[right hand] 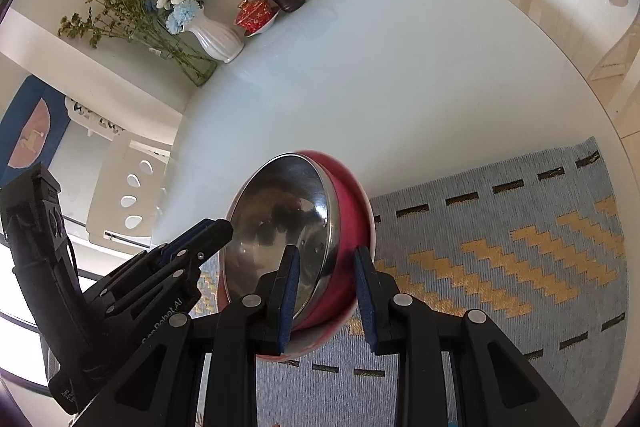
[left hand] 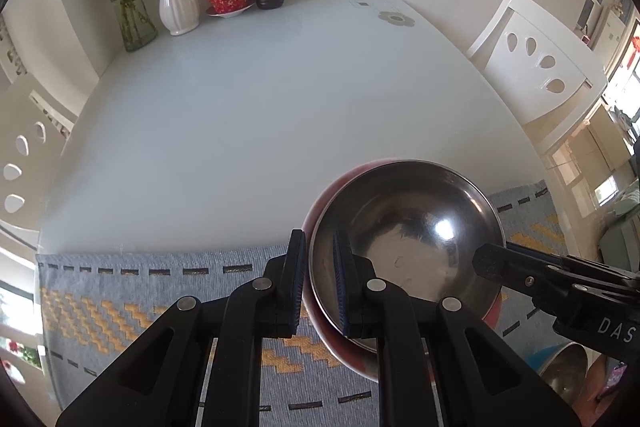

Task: Organize plates and bowls
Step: 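Lower the pink-and-steel bowl into the pink polka-dot bowl and open both tools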

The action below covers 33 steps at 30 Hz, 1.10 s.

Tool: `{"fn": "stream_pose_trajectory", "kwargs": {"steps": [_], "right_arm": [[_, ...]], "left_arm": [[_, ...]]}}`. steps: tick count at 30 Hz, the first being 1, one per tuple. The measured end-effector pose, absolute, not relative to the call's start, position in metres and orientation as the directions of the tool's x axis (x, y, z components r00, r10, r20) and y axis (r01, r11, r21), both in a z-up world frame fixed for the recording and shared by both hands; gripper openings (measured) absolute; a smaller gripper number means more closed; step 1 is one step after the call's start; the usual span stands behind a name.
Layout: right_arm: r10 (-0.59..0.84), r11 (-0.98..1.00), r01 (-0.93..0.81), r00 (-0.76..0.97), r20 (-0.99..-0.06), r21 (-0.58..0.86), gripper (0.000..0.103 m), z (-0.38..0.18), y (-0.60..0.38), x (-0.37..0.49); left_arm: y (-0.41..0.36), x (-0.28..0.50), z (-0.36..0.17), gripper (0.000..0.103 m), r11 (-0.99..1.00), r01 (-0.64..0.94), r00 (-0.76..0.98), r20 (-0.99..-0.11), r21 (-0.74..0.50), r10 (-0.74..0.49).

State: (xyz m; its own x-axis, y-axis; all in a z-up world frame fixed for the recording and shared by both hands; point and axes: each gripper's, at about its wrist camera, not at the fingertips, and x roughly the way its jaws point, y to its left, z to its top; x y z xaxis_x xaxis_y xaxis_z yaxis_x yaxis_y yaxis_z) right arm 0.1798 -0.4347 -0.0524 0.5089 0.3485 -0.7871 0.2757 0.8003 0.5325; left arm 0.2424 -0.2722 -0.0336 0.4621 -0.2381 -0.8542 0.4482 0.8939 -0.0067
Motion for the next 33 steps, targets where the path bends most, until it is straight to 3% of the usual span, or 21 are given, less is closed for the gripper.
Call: {"fn": "stream_pose_trajectory", "kwargs": {"steps": [22, 25, 27, 33], "right_arm": [[0.287, 0.846, 0.282, 0.474, -0.832, 0.452, 0.027, -0.051, -0.422, 0.188], [0.296, 0.837, 0.28, 0.491, -0.819, 0.471, 0.034, -0.047, -0.422, 0.186], [0.318, 0.831, 0.26, 0.502, -0.805, 0.491, 0.048, -0.043, -0.42, 0.184], [0.316, 0.831, 0.244, 0.532, -0.786, 0.499, 0.05, -0.029, -0.421, 0.176]], "left_arm": [[-0.252, 0.241, -0.024, 0.019, 0.921, 0.377, 0.453, -0.849, -0.095, -0.273], [-0.247, 0.242, -0.023, 0.025, 0.929, 0.355, 0.451, -0.853, -0.099, -0.264], [-0.244, 0.241, -0.022, 0.025, 0.933, 0.345, 0.446, -0.857, -0.103, -0.259], [-0.235, 0.237, -0.021, 0.03, 0.943, 0.31, 0.433, -0.864, -0.125, -0.257]]}}
